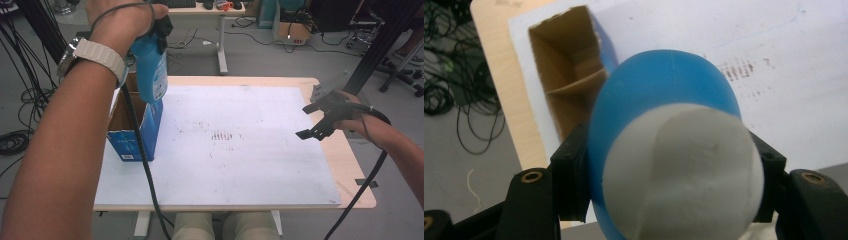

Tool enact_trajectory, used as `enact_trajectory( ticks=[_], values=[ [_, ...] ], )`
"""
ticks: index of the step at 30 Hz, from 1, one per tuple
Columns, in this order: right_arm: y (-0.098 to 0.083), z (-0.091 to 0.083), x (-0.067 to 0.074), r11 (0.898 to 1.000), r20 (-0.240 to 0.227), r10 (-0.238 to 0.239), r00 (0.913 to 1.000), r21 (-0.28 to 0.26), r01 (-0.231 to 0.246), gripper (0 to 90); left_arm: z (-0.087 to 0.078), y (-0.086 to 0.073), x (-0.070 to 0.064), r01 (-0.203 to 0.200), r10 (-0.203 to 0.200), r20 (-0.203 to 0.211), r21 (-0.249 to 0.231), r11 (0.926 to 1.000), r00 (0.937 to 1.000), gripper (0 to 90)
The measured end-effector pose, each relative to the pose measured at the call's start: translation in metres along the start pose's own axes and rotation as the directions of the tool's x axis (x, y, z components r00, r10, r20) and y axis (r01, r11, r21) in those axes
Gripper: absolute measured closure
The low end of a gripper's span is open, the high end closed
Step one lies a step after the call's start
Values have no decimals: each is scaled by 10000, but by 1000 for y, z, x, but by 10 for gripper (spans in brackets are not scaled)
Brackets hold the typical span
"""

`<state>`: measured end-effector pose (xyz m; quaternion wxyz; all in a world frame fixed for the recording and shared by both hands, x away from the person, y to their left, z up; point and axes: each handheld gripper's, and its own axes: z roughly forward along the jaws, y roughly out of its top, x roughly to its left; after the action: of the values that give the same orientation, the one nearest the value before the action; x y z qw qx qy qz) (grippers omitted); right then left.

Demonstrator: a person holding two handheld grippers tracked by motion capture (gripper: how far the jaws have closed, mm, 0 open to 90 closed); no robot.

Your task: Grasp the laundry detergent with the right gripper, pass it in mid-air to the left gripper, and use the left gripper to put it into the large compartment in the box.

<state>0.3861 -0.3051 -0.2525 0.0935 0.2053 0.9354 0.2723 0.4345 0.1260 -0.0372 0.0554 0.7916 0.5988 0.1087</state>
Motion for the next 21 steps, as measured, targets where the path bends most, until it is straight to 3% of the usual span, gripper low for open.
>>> enact_trajectory(
  ticks=[3, 9, 21],
  values=[
    [0, 2, -1, 10000, -20, 46, 10000, 28, -45, 61, 6, -1, 12, 500, -498, -158, 111, 9987, 9986, 374],
    [0, 6, -3, 9998, 5, 100, 10000, 192, -100, 61, 19, -4, 32, 1109, -1102, -360, 194, 9936, 9933, 374],
    [-3, 12, -7, 9991, -45, 234, 9997, 347, -233, 61, 50, -11, 57, 1822, -1815, -254, 277, 9829, 9831, 375]
  ],
)
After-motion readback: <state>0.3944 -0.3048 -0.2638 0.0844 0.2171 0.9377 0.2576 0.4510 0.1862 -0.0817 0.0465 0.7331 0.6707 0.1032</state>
